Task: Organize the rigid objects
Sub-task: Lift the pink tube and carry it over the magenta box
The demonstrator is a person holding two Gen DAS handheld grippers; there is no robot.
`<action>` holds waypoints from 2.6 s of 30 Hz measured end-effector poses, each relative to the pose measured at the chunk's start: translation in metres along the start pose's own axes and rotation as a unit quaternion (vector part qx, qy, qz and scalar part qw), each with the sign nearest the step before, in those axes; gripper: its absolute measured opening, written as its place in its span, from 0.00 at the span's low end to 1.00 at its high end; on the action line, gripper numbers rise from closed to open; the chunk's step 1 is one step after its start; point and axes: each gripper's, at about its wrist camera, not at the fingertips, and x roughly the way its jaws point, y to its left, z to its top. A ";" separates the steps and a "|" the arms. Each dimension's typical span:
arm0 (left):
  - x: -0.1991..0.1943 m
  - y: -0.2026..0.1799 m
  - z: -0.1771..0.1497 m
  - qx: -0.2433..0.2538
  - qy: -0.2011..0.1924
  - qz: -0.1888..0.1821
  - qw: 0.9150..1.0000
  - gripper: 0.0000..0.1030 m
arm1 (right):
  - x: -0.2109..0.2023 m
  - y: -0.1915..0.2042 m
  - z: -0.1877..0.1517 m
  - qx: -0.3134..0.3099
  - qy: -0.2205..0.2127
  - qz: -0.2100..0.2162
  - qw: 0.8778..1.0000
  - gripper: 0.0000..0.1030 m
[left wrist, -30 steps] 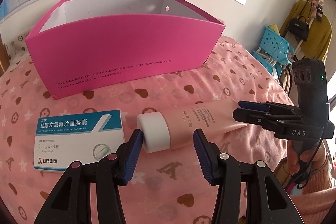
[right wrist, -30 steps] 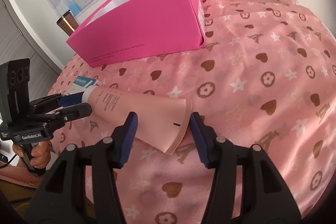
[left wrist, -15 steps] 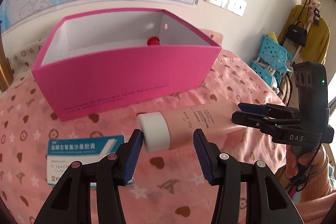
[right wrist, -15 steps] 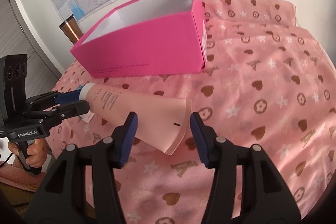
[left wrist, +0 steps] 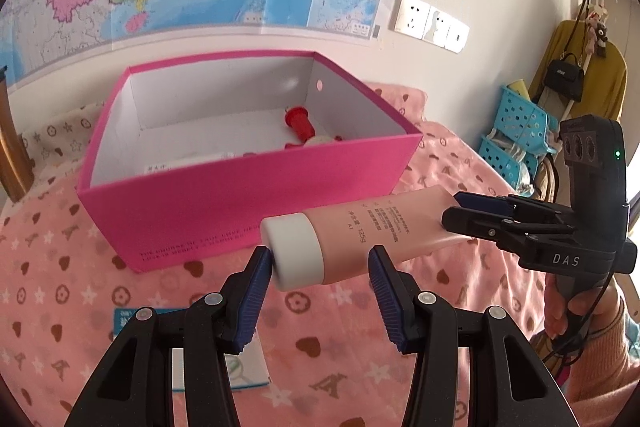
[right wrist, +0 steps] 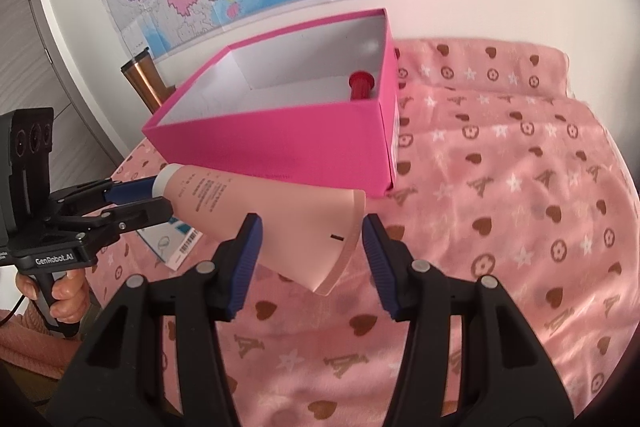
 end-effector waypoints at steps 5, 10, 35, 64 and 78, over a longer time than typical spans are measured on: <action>-0.003 0.000 0.007 0.003 -0.010 0.003 1.000 0.49 | -0.003 0.002 0.010 -0.008 -0.012 -0.002 1.000 0.53; -0.003 0.000 0.013 0.005 -0.015 0.004 1.000 0.49 | -0.006 0.004 0.020 -0.017 -0.023 -0.004 1.000 0.53; -0.004 0.000 0.048 0.018 -0.045 0.011 0.999 0.49 | -0.006 -0.002 0.062 -0.033 -0.051 -0.009 0.998 0.53; 0.015 0.016 0.075 0.012 -0.048 0.025 0.998 0.49 | 0.020 -0.008 0.093 -0.043 -0.043 -0.022 0.998 0.53; 0.033 0.026 0.079 0.000 -0.031 0.033 0.999 0.49 | 0.039 -0.009 0.102 -0.048 -0.025 -0.033 0.998 0.53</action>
